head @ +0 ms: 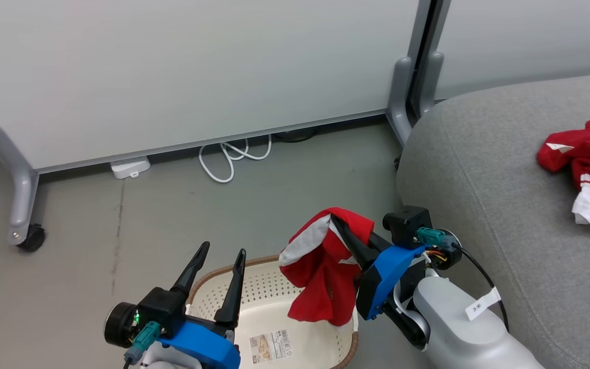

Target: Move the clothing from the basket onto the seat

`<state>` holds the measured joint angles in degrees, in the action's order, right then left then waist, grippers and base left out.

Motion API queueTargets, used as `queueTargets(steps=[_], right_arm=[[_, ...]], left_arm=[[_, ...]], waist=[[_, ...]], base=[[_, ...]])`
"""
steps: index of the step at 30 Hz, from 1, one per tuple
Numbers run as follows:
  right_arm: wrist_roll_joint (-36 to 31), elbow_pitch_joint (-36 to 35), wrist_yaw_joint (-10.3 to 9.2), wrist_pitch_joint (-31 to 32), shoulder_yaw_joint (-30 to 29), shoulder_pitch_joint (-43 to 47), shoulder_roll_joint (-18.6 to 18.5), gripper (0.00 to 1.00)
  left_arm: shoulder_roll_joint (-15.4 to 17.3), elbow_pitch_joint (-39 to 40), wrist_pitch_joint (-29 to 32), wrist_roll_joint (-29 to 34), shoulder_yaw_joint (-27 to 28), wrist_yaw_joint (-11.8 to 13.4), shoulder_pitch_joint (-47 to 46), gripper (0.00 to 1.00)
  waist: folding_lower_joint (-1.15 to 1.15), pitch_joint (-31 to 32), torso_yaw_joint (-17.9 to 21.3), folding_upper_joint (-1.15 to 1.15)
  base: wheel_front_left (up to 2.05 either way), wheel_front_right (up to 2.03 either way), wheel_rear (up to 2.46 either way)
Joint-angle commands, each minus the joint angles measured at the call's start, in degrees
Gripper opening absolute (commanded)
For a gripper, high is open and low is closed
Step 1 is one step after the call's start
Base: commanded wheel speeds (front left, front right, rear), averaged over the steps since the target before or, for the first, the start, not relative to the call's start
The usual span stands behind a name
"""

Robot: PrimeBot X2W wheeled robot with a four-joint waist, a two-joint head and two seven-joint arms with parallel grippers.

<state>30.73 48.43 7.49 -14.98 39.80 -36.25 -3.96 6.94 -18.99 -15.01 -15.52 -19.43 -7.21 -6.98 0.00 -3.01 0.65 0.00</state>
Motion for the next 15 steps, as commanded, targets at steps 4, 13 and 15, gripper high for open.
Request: queueTargets(steps=[4, 13, 15], right_arm=[[0.00, -0.42, 0.01, -0.30, 0.13, 0.23, 0.06, 0.00], [0.15, -0.93, 0.01, -0.30, -0.34, -0.17, 0.17, 0.00], [0.05, -1.07, 0.01, -0.31, -0.69, -0.08, 0.09, 0.00]], left_arm=[[0.44, -0.02, -0.25, -0.48, -0.59, -0.44, -1.32, 1.00], [0.91, -0.29, -0.22, -1.02, -1.19, -0.44, -2.19, 1.00], [0.98, -0.30, -0.22, -1.01, -1.35, -0.44, -2.36, 1.00]], waist=[[0.00, -0.38, 2.52, 0.00], [0.00, -1.15, 9.72, 0.00], [0.00, -1.40, 11.36, 0.00]], base=[[0.00, 0.00, 0.00], [0.00, 0.00, 0.00], [0.00, 0.00, 0.00]])
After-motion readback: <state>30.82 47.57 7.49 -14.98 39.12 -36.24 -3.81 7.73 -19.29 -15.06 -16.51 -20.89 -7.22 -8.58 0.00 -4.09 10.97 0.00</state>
